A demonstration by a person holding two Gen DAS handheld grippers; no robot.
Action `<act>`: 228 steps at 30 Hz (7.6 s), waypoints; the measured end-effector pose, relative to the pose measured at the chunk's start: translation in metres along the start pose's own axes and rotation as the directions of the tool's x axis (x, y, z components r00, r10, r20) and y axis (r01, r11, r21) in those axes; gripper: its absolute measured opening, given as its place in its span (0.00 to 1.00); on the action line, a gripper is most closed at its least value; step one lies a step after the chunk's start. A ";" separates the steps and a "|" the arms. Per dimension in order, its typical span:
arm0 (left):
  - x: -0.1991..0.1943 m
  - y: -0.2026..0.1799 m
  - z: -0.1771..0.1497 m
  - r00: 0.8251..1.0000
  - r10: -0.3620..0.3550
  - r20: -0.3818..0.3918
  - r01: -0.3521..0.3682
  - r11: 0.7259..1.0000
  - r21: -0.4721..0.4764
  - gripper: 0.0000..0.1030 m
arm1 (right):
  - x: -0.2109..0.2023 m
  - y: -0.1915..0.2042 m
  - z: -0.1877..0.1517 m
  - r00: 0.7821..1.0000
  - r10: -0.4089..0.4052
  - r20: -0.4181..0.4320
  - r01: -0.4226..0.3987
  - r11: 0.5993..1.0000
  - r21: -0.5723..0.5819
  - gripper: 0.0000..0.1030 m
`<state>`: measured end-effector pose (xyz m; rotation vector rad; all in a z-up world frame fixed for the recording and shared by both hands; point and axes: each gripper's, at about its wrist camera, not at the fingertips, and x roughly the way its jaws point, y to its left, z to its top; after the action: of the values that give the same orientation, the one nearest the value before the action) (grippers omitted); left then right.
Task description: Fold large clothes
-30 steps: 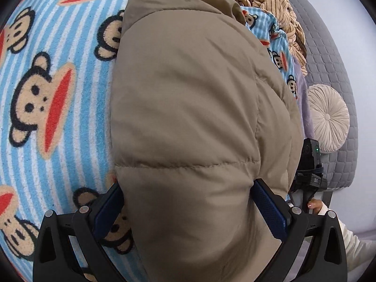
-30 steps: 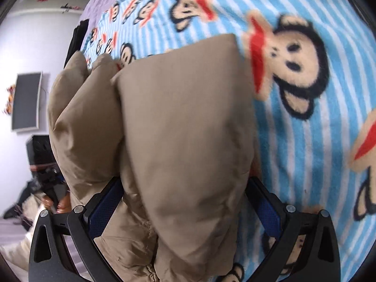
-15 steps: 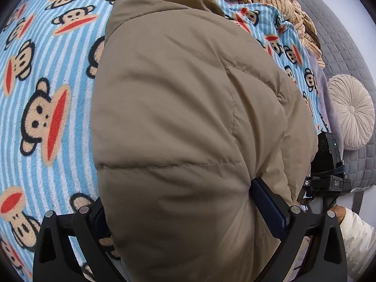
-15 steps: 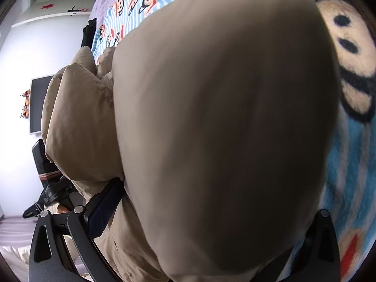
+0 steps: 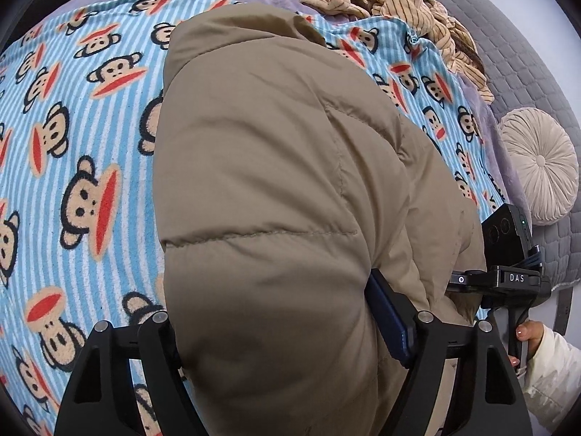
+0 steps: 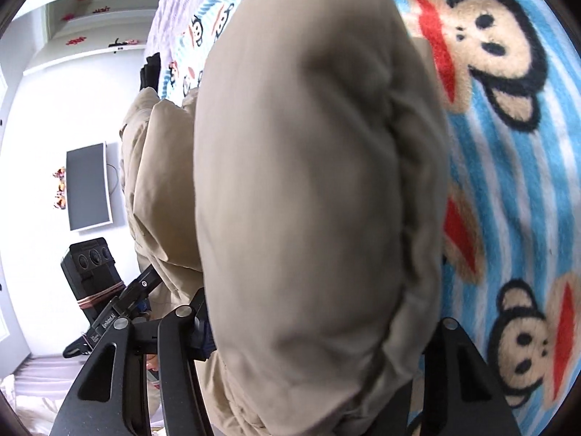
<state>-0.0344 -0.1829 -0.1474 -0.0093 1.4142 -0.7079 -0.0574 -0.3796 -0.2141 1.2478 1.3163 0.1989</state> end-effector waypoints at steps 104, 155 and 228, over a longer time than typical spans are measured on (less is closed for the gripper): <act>-0.153 0.300 -0.042 0.935 0.340 0.102 -0.333 0.939 -0.079 0.86 | 0.227 0.266 -0.108 0.863 -0.474 0.175 0.505 0.827 -0.248 0.36; -0.269 0.215 -0.121 0.883 0.435 0.177 -0.434 0.900 -0.048 1.00 | 0.155 0.305 -0.196 0.890 -0.393 0.232 0.452 0.828 -0.331 0.55; -0.339 0.211 -0.092 0.827 0.469 0.310 -0.440 0.883 -0.162 1.00 | 0.130 0.403 -0.218 0.675 -0.448 0.586 0.701 0.637 -0.321 0.88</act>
<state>-0.0205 0.1755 0.0511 0.1323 1.0499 -0.2297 0.0194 -0.0013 0.0648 0.2946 1.0782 -0.2053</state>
